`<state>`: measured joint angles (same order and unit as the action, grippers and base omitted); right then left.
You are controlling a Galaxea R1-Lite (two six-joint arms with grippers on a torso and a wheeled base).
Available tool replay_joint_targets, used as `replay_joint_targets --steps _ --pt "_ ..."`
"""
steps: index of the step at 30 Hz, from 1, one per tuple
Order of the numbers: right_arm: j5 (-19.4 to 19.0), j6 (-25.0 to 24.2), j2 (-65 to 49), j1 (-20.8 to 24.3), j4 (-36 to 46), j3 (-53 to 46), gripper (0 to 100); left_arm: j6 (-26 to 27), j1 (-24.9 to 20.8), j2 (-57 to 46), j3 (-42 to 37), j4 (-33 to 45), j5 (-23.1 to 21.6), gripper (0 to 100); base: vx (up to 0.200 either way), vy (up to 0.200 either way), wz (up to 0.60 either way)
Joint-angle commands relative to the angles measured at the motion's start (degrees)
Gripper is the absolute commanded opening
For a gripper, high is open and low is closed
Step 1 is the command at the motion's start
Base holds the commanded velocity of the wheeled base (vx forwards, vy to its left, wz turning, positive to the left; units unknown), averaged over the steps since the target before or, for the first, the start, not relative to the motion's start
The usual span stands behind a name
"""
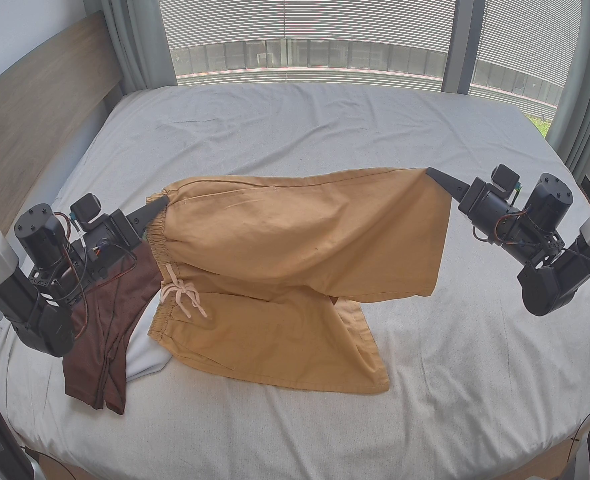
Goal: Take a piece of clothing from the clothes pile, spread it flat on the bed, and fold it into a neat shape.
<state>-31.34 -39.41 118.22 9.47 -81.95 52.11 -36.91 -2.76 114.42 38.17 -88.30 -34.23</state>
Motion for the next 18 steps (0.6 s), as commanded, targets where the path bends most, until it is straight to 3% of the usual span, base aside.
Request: replay_joint_targets --steps 1,6,12,18 --pt "0.0 0.1 0.2 -0.2 0.1 0.0 0 0.0 -0.1 0.3 0.3 0.0 0.0 0 0.0 0.0 0.0" --pt "0.0 0.1 1.0 -0.2 0.9 1.7 0 0.0 -0.5 0.5 0.7 0.0 0.4 0 0.0 0.0 0.0" --pt "0.0 0.1 4.4 -0.8 5.1 7.6 0 -0.9 -2.6 3.9 5.9 0.1 7.0 0 0.0 0.0 0.0" --pt "0.0 0.0 8.0 -1.8 7.6 13.0 0 -0.7 -3.0 10.1 13.2 0.1 9.8 0 0.0 0.0 0.0"
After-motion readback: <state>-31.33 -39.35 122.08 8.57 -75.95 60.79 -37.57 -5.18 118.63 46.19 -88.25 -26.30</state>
